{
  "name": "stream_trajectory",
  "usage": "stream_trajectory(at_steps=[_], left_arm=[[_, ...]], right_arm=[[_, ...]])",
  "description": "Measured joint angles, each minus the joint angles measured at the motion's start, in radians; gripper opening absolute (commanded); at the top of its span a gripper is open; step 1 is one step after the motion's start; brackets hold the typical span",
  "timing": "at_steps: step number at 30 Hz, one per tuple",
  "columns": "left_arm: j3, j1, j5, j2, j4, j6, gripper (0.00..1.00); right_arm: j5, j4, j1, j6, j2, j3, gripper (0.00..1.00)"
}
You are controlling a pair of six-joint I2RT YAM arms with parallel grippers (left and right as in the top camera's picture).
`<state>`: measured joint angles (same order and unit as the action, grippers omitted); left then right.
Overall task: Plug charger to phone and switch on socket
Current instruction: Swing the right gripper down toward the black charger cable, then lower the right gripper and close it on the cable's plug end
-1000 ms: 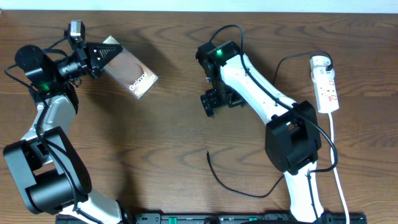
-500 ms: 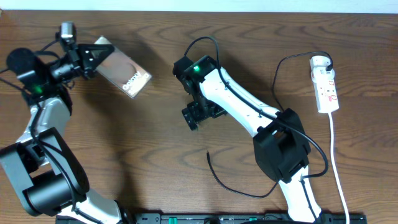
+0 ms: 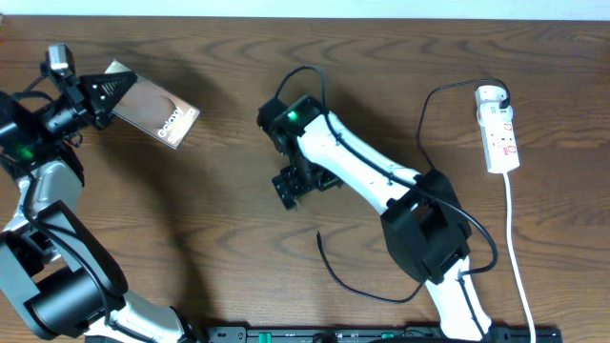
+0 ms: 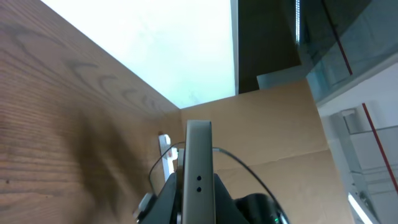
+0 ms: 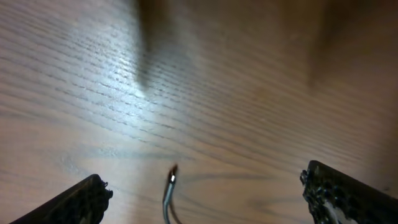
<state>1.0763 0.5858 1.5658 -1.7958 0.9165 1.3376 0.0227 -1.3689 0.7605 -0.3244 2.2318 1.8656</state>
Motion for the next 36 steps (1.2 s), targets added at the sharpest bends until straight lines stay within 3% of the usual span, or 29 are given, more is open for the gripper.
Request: stream_trajectory(at_steps=[7,12,19,26,31,34,36], left_arm=[[0.0,0.002,0.0,0.0,0.0,0.0,0.07],[0.0,0.002,0.0,0.0,0.0,0.0,0.07],[0.0,0.002,0.0,0.0,0.0,0.0,0.07],[0.0,0.002,0.0,0.0,0.0,0.0,0.07],[0.0,0.002,0.0,0.0,0.0,0.0,0.07],[0.0,0.002,0.0,0.0,0.0,0.0,0.07],[0.0,0.002,0.0,0.0,0.0,0.0,0.07]], right_arm=[[-0.005,0.139,0.039,-0.057,-0.011,-0.155,0.97],[-0.024,0.261,0.088,-0.089,-0.136,-0.329,0.97],[-0.049,0.342,0.092,-0.185,-0.331,-0.487,0.79],[0.008,0.41,0.093,-0.259,-0.318,-0.656,0.75],[0.038,0.418,0.099,-0.282,-0.318,-0.672,0.72],[0.054,0.417,0.117,-0.292,-0.318,-0.672,0.65],[0.06,0.416,0.132,-0.295,-0.318,-0.672,0.54]])
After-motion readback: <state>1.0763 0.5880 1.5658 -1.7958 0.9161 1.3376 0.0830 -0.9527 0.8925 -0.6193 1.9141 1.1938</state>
